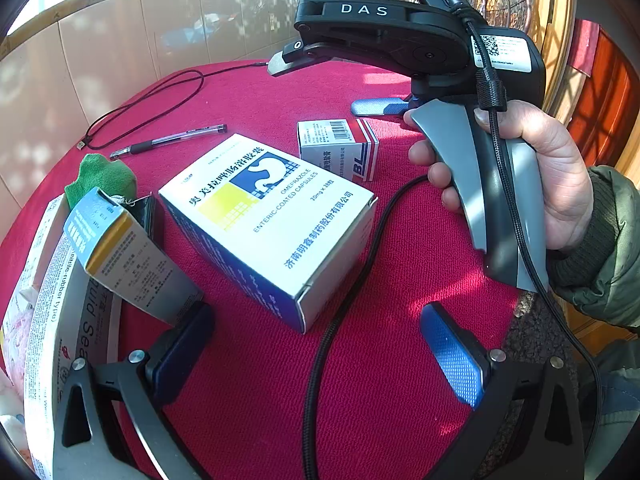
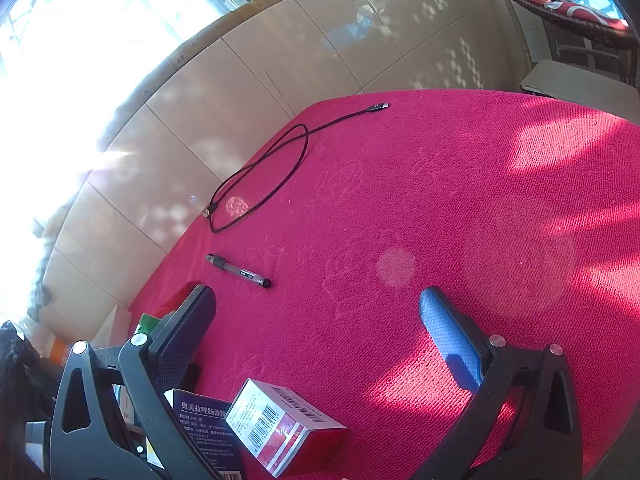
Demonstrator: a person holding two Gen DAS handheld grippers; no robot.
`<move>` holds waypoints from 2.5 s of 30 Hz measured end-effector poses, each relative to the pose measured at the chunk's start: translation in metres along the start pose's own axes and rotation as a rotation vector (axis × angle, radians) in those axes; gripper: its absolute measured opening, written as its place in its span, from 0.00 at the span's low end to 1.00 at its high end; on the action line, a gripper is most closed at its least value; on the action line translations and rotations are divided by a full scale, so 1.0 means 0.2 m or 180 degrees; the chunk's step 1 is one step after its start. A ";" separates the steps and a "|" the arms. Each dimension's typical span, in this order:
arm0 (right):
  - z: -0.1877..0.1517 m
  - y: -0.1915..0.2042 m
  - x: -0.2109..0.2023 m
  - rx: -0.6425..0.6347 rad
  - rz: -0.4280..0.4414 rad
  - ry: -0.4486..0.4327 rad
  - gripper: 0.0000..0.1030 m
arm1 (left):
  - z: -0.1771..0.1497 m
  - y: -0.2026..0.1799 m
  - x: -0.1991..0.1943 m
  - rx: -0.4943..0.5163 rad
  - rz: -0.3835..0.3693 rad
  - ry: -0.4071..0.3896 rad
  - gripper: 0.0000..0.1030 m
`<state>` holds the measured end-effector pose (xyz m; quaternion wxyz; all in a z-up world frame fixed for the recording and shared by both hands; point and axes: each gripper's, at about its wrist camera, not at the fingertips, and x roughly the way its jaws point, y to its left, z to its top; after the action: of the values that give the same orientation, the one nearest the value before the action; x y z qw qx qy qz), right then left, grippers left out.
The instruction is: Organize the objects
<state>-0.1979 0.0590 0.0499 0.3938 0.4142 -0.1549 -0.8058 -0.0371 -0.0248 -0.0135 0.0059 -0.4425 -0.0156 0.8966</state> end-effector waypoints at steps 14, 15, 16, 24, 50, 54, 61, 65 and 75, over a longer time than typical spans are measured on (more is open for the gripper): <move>0.00 0.01 0.01 0.0003 0.0000 -0.0003 1.00 | -0.02 -0.01 -0.04 0.0017 0.0031 0.0019 1.00; 0.00 0.01 0.01 0.0004 0.0001 -0.0003 1.00 | -0.03 -0.02 -0.07 0.0033 0.0066 0.0027 1.00; 0.00 0.01 0.01 0.0003 0.0002 -0.0003 1.00 | -0.03 -0.02 -0.09 0.0054 0.0105 0.0021 1.00; 0.00 0.01 0.02 0.0004 0.0003 -0.0004 1.00 | 0.01 -0.16 -0.39 0.0193 -0.0003 -0.0564 1.00; 0.00 0.02 0.04 0.0007 0.0008 -0.0007 1.00 | -0.70 0.24 -2.36 -0.1576 0.1774 -0.3227 1.00; 0.00 0.02 0.04 0.0007 0.0008 -0.0008 1.00 | -0.83 0.34 -2.10 -0.1950 0.1891 -0.2400 1.00; 0.00 0.02 0.04 0.0008 0.0010 -0.0009 1.00 | -0.95 0.51 -1.22 -0.2313 0.1336 -0.0853 1.00; 0.00 0.02 0.05 0.0008 0.0010 -0.0010 1.00 | -0.91 0.47 -0.94 -0.2226 0.1090 -0.0477 1.00; 0.00 0.03 0.06 0.0011 -0.0002 -0.0019 1.00 | -0.89 0.43 -0.86 -0.2213 0.1136 -0.0152 1.00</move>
<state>-0.1986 0.0458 0.0477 0.3924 0.4125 -0.1573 -0.8069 0.2090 -0.1101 0.0108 -0.3009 -0.3929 -0.2414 0.8348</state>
